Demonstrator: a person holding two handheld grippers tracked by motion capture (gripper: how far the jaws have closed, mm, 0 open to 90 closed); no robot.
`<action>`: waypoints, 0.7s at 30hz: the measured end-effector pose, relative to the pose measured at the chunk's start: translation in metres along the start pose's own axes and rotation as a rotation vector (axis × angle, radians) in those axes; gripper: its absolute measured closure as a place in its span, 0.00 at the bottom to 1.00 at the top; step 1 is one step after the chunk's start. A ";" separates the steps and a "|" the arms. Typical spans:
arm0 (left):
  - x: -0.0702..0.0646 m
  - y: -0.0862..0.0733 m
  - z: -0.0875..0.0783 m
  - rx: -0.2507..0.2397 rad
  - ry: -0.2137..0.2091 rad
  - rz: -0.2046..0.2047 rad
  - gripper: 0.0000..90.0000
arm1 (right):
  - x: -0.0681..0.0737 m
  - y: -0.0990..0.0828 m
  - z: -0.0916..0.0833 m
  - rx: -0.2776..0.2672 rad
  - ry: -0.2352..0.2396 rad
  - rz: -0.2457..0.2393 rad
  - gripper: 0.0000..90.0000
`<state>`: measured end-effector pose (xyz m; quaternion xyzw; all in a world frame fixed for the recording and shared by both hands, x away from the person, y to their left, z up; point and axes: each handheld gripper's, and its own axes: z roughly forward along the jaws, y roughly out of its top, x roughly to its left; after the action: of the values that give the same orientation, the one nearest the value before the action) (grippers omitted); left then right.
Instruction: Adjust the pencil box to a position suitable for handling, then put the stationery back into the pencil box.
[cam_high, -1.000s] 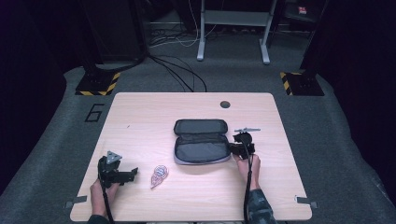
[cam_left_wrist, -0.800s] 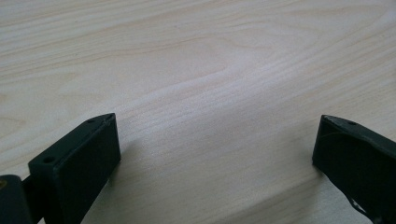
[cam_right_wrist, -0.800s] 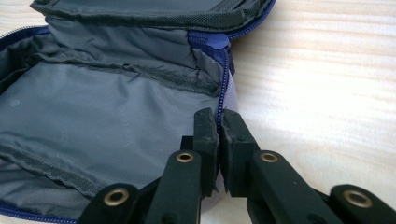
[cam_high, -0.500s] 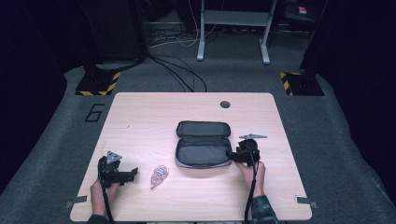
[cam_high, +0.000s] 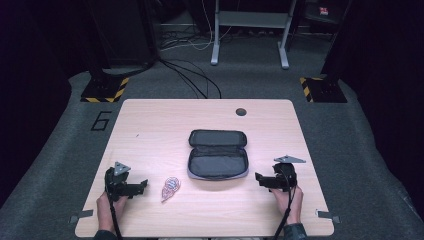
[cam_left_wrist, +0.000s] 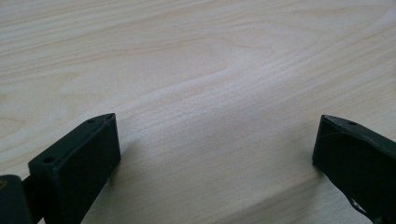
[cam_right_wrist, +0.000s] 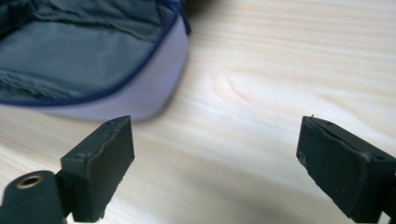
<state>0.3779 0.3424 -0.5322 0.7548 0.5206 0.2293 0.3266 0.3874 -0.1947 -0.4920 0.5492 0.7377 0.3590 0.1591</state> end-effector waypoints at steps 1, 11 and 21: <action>0.000 0.000 0.000 0.000 0.000 0.000 0.01 | -0.007 -0.008 -0.005 0.000 -0.018 0.003 0.09; 0.000 0.001 0.000 0.009 0.000 -0.003 0.01 | -0.031 -0.043 -0.019 0.005 -0.114 0.023 0.03; -0.001 0.000 -0.001 0.000 0.007 -0.011 0.01 | -0.042 -0.057 -0.019 -0.009 -0.144 -0.024 0.02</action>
<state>0.3766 0.3415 -0.5319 0.7513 0.5257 0.2300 0.3259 0.3502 -0.2477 -0.5257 0.5639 0.7294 0.3197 0.2186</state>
